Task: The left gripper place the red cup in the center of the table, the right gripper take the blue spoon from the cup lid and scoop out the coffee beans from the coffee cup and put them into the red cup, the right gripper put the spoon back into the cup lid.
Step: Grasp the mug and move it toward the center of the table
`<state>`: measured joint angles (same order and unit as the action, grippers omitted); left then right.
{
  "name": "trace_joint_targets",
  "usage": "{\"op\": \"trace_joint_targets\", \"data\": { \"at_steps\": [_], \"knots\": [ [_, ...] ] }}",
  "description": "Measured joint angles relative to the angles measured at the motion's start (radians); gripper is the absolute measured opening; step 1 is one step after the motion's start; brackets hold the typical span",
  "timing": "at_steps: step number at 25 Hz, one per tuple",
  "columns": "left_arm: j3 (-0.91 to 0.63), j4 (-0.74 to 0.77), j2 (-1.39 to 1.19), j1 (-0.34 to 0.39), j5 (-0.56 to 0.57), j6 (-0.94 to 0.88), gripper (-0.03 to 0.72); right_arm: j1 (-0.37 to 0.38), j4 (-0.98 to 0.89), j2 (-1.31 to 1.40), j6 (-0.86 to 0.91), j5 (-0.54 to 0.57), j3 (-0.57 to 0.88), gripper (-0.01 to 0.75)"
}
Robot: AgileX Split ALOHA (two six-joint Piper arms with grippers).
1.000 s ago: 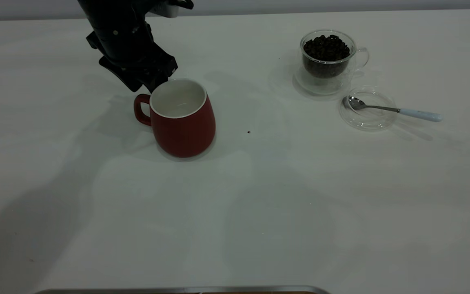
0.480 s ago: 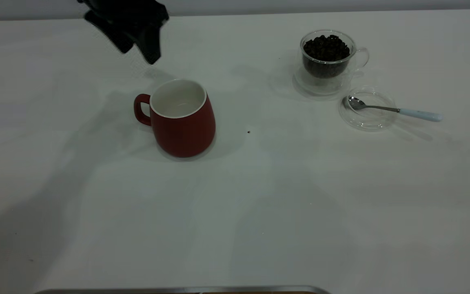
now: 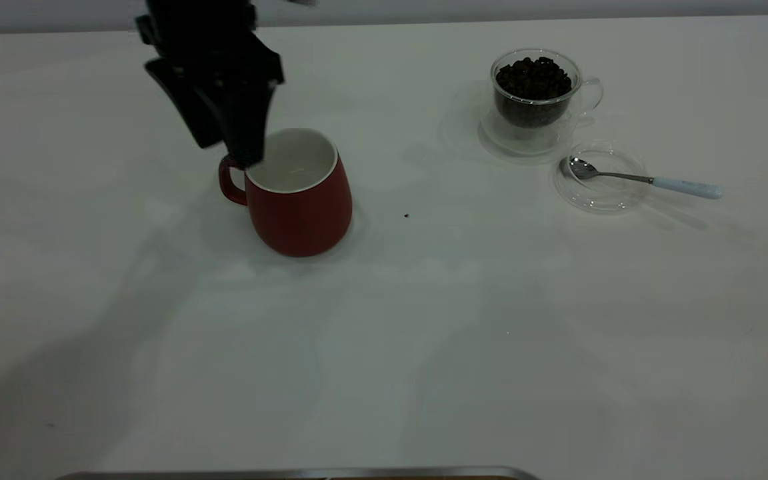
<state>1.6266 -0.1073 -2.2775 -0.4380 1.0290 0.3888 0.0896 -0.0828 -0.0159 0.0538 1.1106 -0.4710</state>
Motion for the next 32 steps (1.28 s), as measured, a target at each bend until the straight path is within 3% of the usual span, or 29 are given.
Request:
{"op": "trace_joint_targets", "data": {
  "at_steps": [4, 11, 20, 32],
  "knots": [
    [-0.074, -0.001, 0.0, -0.028, -0.038, -0.019, 0.538, 0.0, 0.0, 0.0, 0.0, 0.0, 0.0, 0.437],
    [-0.132, -0.001, 0.0, -0.037, -0.2, -0.072, 0.538, 0.0, 0.0, 0.0, 0.0, 0.0, 0.0, 0.437],
    [-0.133, 0.053, -0.044, -0.05, -0.179, -0.132, 0.538, 0.0, 0.0, 0.0, 0.0, 0.0, 0.0, 0.437],
    [-0.133, 0.076, -0.097, -0.05, -0.318, -0.145, 0.538, 0.0, 0.0, 0.0, 0.0, 0.0, 0.0, 0.437]
  ]
}}
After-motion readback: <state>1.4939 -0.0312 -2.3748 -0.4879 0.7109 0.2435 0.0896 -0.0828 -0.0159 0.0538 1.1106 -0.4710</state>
